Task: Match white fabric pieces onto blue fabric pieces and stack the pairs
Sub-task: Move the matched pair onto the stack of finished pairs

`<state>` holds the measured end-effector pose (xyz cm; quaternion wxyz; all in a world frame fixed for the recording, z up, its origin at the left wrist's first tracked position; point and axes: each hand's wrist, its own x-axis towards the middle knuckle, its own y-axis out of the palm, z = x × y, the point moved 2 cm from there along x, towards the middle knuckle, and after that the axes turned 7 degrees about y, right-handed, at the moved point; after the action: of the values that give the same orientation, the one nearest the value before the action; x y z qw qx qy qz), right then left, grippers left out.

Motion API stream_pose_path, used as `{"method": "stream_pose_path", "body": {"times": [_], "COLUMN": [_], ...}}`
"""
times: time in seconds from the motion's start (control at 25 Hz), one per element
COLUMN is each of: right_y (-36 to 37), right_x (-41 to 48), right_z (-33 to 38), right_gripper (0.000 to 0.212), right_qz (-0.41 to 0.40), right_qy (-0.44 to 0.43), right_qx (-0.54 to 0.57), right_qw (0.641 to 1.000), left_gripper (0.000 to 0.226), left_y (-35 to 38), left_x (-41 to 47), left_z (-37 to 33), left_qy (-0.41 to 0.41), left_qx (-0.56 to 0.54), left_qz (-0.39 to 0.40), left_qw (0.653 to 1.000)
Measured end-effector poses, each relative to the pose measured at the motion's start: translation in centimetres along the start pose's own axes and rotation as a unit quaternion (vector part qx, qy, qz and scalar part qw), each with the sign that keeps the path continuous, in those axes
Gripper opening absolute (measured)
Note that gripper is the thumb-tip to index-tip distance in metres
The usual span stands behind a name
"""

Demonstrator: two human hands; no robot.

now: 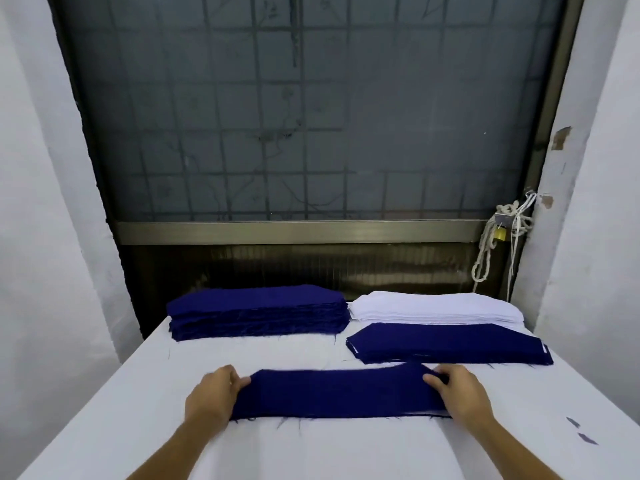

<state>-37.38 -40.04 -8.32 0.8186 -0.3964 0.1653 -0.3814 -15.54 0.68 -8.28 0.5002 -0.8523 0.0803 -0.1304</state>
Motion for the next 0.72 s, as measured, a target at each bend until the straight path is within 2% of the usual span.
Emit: {"method": "stream_pose_path", "body": {"times": [0.08, 0.2, 0.32, 0.52, 0.72], "right_y": [0.7, 1.2, 1.5, 1.7, 1.5], "right_x": [-1.0, -1.4, -1.3, -1.6, -1.7], "right_z": [-0.7, -1.1, -1.1, -0.8, -0.5], "right_gripper": [0.017, 0.006, 0.018, 0.03, 0.027], "right_qz": [-0.055, -0.096, -0.105, -0.09, -0.062], "right_qy": [-0.025, -0.052, -0.039, -0.029, -0.022], "right_qx": [-0.06, -0.107, -0.117, -0.151, -0.169], "right_qw": [0.996, 0.988, 0.987, 0.984, 0.984], "left_gripper": [0.038, 0.035, 0.027, 0.032, 0.038], "left_y": [1.3, 1.8, 1.8, 2.4, 2.0], "left_x": [-1.5, -1.9, -1.7, -1.5, -1.5], "left_z": [0.6, 1.0, 1.0, 1.0, 1.0], "left_qy": [0.004, 0.016, 0.051, 0.083, 0.08], "left_qx": [0.023, -0.011, -0.012, 0.048, 0.06], "left_qz": [-0.05, -0.096, -0.124, -0.092, -0.07], "left_qw": [0.998, 0.995, 0.991, 0.991, 0.993]}}
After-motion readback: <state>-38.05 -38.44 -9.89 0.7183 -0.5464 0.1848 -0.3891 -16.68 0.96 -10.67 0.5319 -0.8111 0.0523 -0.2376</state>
